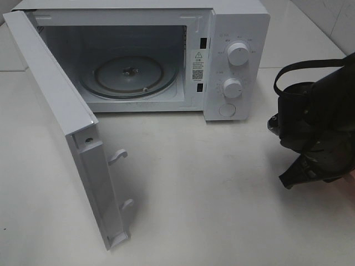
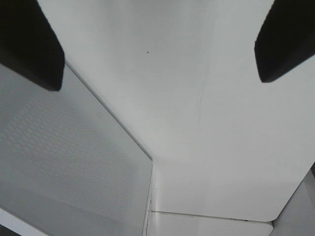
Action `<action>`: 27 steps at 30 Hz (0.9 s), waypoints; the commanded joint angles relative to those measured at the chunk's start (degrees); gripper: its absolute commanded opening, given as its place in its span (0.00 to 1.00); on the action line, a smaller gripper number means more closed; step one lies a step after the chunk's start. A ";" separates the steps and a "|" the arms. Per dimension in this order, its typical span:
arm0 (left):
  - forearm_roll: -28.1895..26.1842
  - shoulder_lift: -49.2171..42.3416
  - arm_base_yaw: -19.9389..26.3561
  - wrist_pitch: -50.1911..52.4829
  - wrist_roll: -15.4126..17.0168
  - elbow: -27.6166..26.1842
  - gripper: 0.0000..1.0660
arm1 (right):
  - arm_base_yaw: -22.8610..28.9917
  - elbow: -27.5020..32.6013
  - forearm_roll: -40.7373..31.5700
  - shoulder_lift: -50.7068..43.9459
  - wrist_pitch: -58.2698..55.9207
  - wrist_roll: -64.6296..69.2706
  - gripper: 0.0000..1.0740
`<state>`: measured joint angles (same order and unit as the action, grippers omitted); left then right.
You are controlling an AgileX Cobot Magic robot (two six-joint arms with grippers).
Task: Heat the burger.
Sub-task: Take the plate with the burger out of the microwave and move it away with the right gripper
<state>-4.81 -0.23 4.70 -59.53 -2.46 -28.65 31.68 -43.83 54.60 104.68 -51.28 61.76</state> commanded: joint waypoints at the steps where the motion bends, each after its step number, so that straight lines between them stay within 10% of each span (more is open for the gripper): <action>1: -0.11 -1.20 0.11 0.11 0.00 0.29 0.92 | -1.09 -0.52 3.27 0.69 -0.74 0.74 0.11; 14: -0.11 -1.20 0.11 0.11 0.00 0.29 0.92 | -4.98 -0.57 4.35 4.70 3.09 3.21 0.18; 21: -0.11 -1.20 0.11 0.11 0.00 0.29 0.92 | -4.81 -0.57 2.81 3.84 5.16 2.18 0.47; 27: -0.11 -1.20 0.11 0.11 0.00 0.29 0.92 | -4.87 -0.57 2.12 -0.92 5.73 -1.38 0.53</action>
<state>-4.81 -0.23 4.70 -59.53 -2.46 -28.65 26.99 -44.12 56.67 106.34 -45.21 62.74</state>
